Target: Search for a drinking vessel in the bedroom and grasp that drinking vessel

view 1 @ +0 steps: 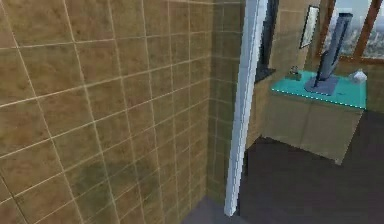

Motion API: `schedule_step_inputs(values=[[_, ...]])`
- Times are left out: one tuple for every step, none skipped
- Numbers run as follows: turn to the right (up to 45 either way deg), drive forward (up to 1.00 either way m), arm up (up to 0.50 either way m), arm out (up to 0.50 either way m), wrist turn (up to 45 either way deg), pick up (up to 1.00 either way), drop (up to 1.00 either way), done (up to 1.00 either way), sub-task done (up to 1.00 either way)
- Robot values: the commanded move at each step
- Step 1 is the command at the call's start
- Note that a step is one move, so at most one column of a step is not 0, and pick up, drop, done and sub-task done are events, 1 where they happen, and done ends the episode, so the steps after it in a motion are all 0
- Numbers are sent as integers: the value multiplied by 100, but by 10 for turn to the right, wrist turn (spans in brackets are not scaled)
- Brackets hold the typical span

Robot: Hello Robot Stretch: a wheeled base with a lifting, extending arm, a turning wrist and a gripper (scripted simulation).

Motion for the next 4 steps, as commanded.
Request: schedule_step_inputs(values=[[420,0,0,0,0,0,0,0,0],[0,100,0,0,0,0,0,0,0],[90,0,0,0,0,0,0,0,0],[0,35,0,0,0,0,0,0,0]])
